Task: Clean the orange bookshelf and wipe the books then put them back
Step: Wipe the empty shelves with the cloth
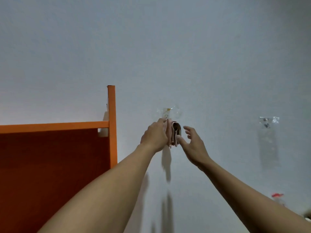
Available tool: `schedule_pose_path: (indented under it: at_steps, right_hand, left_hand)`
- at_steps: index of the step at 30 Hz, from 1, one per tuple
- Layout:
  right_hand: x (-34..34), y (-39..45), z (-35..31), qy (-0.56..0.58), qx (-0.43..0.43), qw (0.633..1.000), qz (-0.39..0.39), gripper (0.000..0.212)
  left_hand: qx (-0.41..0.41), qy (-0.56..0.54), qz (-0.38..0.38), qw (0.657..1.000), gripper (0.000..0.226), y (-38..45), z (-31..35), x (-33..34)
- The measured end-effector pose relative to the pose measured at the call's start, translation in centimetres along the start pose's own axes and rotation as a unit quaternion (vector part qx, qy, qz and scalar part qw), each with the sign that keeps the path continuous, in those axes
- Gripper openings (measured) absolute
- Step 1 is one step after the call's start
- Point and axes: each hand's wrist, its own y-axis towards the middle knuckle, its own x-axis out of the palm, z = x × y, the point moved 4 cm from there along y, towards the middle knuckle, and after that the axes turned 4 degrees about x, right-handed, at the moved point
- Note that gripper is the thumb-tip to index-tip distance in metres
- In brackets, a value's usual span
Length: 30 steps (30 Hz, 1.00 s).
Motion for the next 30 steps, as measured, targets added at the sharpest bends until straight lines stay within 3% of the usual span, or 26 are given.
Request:
schedule_pose_path:
  at_steps: [5,6,9,13,16,20,25,30]
  right_hand:
    - [3.4,7.7,1.6,-0.008,-0.02,1.0,-0.017,0.072]
    - [3.8,8.8,1.9,-0.018,-0.013,1.0,-0.017,0.068]
    - [4.4,11.1,2.9,-0.019,-0.003,1.0,0.011,0.02]
    - [3.3,12.6,2.7,0.118,0.051,0.991,0.047,0.025]
    - [1.8,12.5,1.6,0.186,0.061,0.98,0.025,0.026]
    - [-0.3,10.5,0.8,0.225,0.057,0.971,-0.059,0.028]
    - [-2.1,5.8,1.9,0.205,0.123,0.969,-0.07,0.031]
    - [-3.9,-0.8,3.2,0.119,0.171,0.976,-0.062,0.033]
  left_hand:
    - [0.026,0.08,-0.036,0.996,0.049,6.3,-1.9,2.1]
    - [0.033,0.095,-0.043,0.994,0.049,7.3,-2.3,2.7]
    - [0.052,0.137,-0.047,0.988,0.05,9.7,-3.6,4.1]
    - [0.067,0.158,-0.03,0.985,0.053,11.6,-4.7,4.6]
    - [0.086,0.101,-0.006,0.991,0.049,11.8,-4.2,4.4]
    - [0.099,-0.013,0.034,0.994,0.04,10.1,-2.5,4.3]
    - [-0.004,-0.161,0.039,0.986,0.026,4.4,-1.8,5.5]
    - [-0.086,-0.305,0.007,0.948,0.025,-3.4,-1.1,7.4]
